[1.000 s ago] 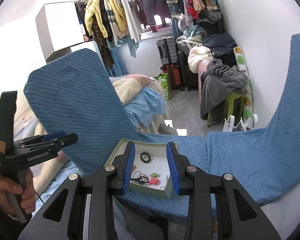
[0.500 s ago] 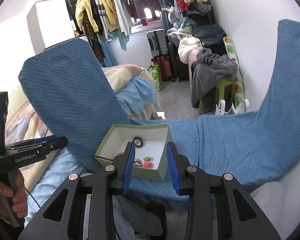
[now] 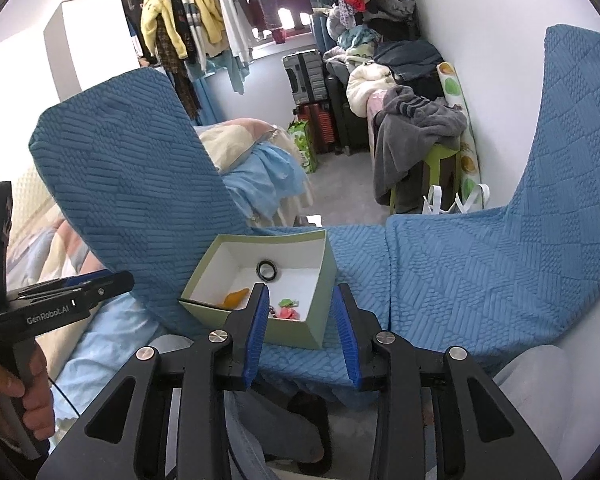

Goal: Organize jewelry

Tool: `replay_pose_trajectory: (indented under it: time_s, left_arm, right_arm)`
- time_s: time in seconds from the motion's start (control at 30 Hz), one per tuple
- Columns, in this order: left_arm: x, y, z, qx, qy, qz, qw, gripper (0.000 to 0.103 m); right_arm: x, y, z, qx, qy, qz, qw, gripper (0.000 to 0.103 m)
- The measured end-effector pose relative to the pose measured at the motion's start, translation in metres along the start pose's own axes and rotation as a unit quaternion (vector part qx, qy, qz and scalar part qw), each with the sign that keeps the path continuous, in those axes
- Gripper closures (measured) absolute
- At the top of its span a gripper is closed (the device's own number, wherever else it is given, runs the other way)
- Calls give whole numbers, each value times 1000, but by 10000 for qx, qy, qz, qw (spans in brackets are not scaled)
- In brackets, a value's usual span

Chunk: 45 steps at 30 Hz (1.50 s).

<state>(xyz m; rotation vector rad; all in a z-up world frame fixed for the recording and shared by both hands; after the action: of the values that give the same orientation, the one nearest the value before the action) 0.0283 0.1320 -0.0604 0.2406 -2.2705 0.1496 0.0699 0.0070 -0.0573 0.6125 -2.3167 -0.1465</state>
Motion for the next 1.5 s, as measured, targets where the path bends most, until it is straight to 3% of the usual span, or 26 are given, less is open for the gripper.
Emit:
replay_pose_trajectory:
  time_s: [0.47, 0.5, 0.6, 0.67, 0.73, 0.87, 1.5]
  left_arm:
    - [3, -3, 2, -5, -1, 15, 10000, 57]
    - [2, -3, 2, -8, 7, 17, 10000, 56]
    - [0, -2, 4, -37, 58, -65, 10000, 38]
    - [-1, -3, 5, -76, 104, -100, 9999, 35]
    - [-2, -5, 5, -90, 116, -91, 9999, 24]
    - [-1, -5, 4, -45, 68, -123, 9999, 20]
    - [-2, 0, 1, -77, 106, -256, 9996, 16]
  right_arm:
    - [-1, -6, 3, -14, -36, 136, 9999, 65]
    - [0, -7, 3, 5, -59, 189, 9998, 62]
    - [3, -9, 2, 47, -154, 251, 9996, 44]
    - [4, -11, 1, 41, -177, 241, 9995, 27]
    - [4, -14, 0, 42, -203, 312, 9993, 16]
    - [2, -21, 0, 34, -180, 401, 9990, 0]
    - [4, -22, -2, 119, -150, 524, 9984, 0]
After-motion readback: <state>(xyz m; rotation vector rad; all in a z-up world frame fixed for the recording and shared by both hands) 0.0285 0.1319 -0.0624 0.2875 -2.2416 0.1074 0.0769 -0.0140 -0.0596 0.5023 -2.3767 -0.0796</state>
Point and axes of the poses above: each gripper's, at about its wrist camera, not at the fingertips, and x roughly against the way its jaws point, y to its left, z to its underside, the point moved 9 cm from there along -x, roughly the way its jaws point, and after that the axes turned 9 degrees about -x, right-handed, at the moved point
